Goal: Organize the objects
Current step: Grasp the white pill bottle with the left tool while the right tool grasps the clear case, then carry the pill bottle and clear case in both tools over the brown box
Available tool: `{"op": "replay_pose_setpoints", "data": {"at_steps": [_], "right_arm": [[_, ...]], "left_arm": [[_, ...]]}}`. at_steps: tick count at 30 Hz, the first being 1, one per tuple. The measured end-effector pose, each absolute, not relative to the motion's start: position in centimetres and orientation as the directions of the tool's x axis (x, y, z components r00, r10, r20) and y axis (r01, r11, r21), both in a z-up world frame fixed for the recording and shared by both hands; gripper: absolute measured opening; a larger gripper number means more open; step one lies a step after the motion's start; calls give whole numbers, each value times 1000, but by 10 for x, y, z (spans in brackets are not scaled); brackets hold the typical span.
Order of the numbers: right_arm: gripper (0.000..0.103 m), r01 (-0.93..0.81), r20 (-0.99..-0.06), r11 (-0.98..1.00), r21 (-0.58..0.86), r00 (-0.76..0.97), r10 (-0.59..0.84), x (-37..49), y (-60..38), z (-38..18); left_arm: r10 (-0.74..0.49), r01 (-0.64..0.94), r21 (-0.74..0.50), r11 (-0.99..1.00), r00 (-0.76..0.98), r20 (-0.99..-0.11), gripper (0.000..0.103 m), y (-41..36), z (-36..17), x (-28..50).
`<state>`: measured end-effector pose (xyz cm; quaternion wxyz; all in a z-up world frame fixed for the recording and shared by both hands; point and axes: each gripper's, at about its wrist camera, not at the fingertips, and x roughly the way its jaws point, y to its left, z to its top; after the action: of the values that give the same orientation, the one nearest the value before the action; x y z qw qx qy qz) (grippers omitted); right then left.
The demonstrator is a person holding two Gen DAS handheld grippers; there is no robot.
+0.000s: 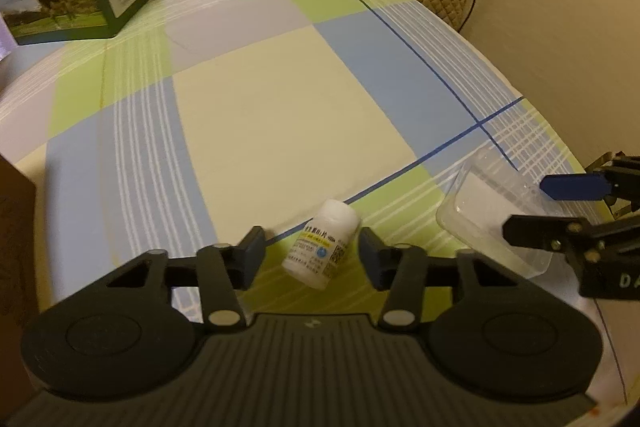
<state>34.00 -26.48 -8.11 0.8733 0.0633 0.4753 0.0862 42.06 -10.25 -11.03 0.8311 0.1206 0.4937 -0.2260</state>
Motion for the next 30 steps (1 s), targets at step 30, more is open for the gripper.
{"op": "replay_pose_setpoints", "data": {"at_steps": [30], "right_arm": [[54,-390,-854,921,10,475,211,326,-210,-101]], "left_arm": [[-182,280,-75,957,380,-907,25,-28,-106,350]]}}
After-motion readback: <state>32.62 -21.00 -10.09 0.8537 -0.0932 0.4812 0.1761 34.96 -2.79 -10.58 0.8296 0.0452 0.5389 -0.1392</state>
